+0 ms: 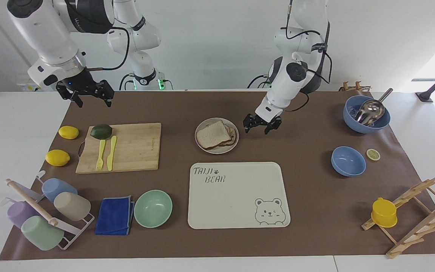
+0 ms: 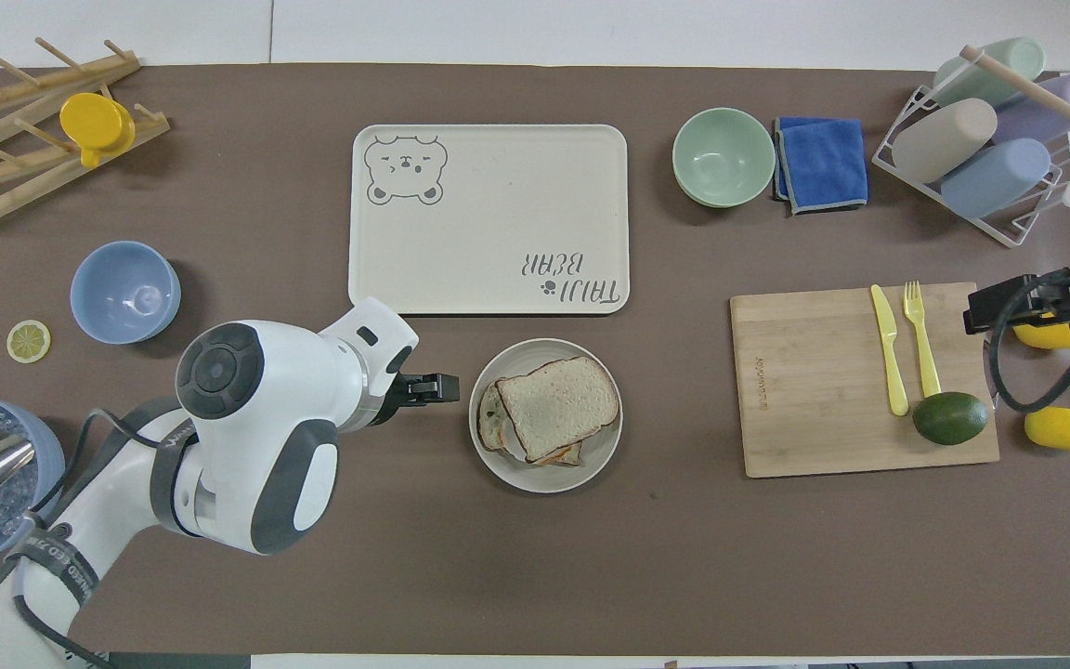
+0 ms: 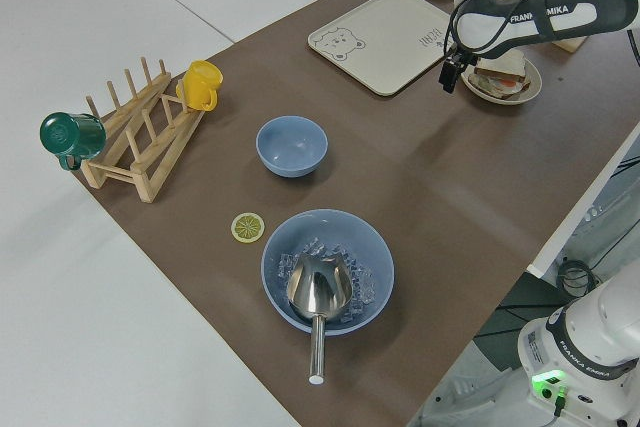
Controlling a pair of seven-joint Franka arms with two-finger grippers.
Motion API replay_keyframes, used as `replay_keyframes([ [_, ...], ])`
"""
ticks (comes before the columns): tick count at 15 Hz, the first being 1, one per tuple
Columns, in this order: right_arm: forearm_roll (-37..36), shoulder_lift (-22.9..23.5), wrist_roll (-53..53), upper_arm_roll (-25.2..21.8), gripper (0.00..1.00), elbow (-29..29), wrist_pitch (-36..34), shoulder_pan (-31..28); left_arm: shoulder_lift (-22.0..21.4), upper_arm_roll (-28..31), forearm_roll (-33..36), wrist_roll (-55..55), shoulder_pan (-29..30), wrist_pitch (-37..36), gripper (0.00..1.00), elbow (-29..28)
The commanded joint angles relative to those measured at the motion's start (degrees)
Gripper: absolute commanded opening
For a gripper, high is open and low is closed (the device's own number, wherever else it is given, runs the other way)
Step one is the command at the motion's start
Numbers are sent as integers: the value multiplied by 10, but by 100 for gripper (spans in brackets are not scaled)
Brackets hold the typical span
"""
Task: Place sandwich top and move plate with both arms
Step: 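Grasp the rim of the white plate with the left gripper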
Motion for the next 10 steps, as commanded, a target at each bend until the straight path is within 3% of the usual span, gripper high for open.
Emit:
replay_keyframes([
  [1, 6, 32, -16, 9, 100, 35, -25, -18, 21, 8, -23, 0, -24, 38, 80, -7],
  [3, 14, 85, -17, 8, 100, 112, -78, -28, 29, 8, -42, 1, -40, 46, 73, -7],
  [4, 18, 83, -17, 7, 100, 111, -83, -26, 36, 8, -49, 1, -43, 53, 68, -7],
  [10, 19, 21, -21, 5, 100, 20, -76, -32, 59, 8, -62, 1, -59, 75, 50, -6],
])
